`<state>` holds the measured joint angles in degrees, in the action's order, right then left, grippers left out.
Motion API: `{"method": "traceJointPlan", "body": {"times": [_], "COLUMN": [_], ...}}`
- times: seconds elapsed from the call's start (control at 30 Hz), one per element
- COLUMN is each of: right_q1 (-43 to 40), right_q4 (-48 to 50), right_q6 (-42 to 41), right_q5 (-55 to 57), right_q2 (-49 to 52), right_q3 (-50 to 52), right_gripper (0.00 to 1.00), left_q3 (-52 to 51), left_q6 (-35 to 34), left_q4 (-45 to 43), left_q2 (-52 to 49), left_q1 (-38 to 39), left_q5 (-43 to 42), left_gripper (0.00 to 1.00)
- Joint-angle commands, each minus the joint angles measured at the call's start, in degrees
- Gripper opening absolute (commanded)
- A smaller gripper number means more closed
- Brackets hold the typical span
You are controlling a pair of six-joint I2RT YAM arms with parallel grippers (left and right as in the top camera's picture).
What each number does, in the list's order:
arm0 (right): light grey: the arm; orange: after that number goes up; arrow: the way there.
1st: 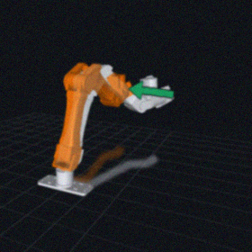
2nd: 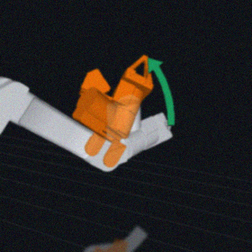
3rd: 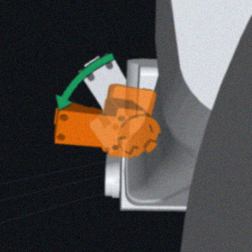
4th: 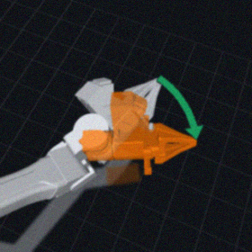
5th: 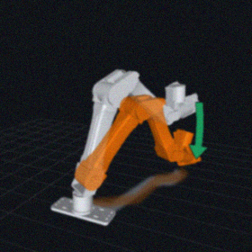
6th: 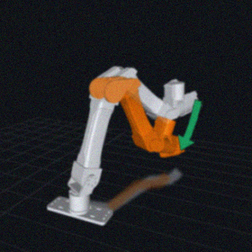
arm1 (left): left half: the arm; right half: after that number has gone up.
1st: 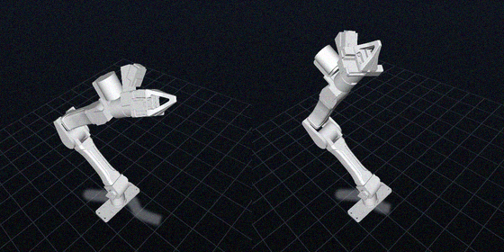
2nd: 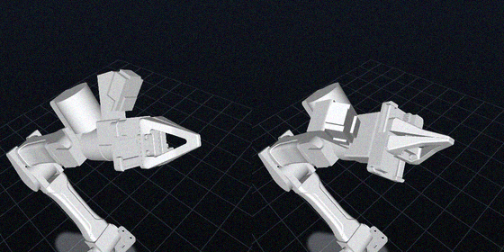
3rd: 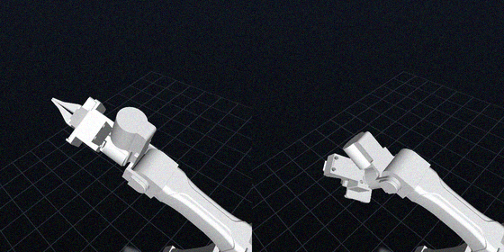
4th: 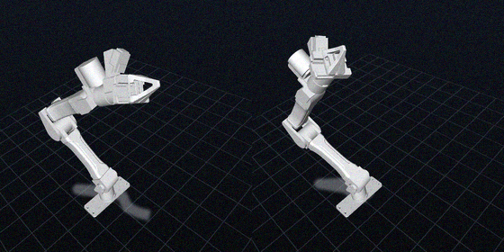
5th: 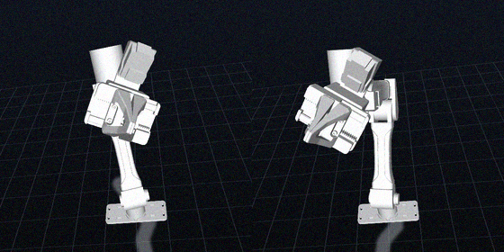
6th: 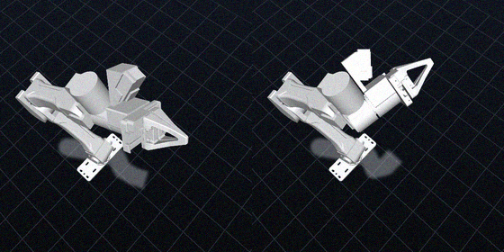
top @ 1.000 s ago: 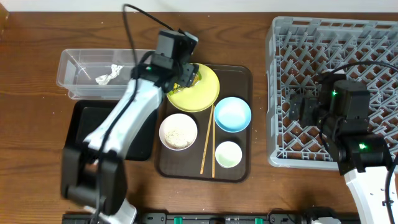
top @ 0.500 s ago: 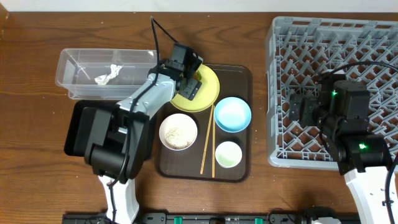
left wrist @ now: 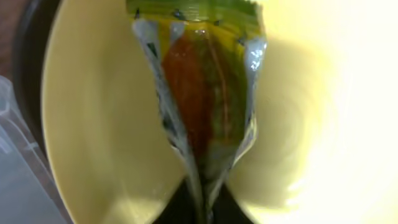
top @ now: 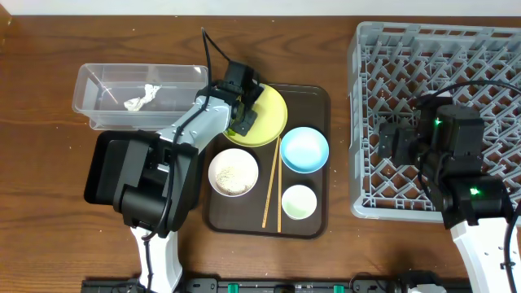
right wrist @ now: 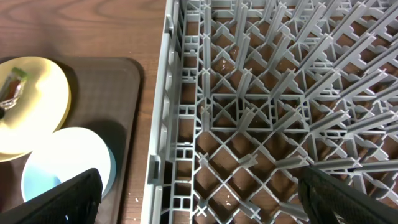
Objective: Sort waste into correct bins and load items into the dishwasher rack
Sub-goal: 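Carry the green wrapper with the left gripper and drop it into the clear bin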
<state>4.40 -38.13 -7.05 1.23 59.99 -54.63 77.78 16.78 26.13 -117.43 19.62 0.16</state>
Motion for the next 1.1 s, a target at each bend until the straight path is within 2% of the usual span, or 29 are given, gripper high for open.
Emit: {"method": "traceJointPlan", "body": {"times": [0.0, 0.2, 0.4, 0.53, 0.73, 0.8, 0.93, 1.07], "right_q1": [-0.26, -0.26, -0.26, -0.26, -0.26, -0.26, -0.26, -0.26], "right_q4": [-0.04, -0.02, 0.00, -0.02, 0.00, 0.04, 0.15, 0.13], "right_q6": [-0.59, -0.59, -0.59, -0.61, -0.61, -0.61, -0.61, -0.59], "right_q5": [-0.17, -0.17, -0.11, -0.13, -0.15, -0.17, -0.17, -0.17], "right_q2": [-0.09, -0.09, -0.09, -0.09, -0.09, -0.09, -0.09, -0.09], "right_q3": [-1.18, -1.18, -1.18, -1.18, -1.18, -1.18, -1.18, -1.18], "right_gripper": [0.99, 0.99, 0.99, 0.99, 0.99, 0.99, 0.99, 0.99], "left_q3": [0.26, 0.26, 0.26, 0.26, 0.24, 0.24, 0.24, 0.24], "left_q6": [-0.66, -7.30, -7.91, -9.27, -9.64, -9.64, -9.62, -9.62], "left_q4": [1.51, 1.70, 1.79, 1.27, 1.20, 0.79, 0.83, 0.90], "left_q2": [0.37, 7.69, 18.08, 22.49, 21.94, 21.27, 20.63, 20.72], "left_q1": [-0.13, -0.13, -1.16, -5.44, -14.56, -17.16, -19.82, -19.89], "left_q5": [0.28, 0.26, 0.55, 0.72, 0.70, 0.68, 0.66, 0.66], "left_gripper": [0.06, 0.06, 0.06, 0.06, 0.08, 0.13, 0.49, 0.56]}}
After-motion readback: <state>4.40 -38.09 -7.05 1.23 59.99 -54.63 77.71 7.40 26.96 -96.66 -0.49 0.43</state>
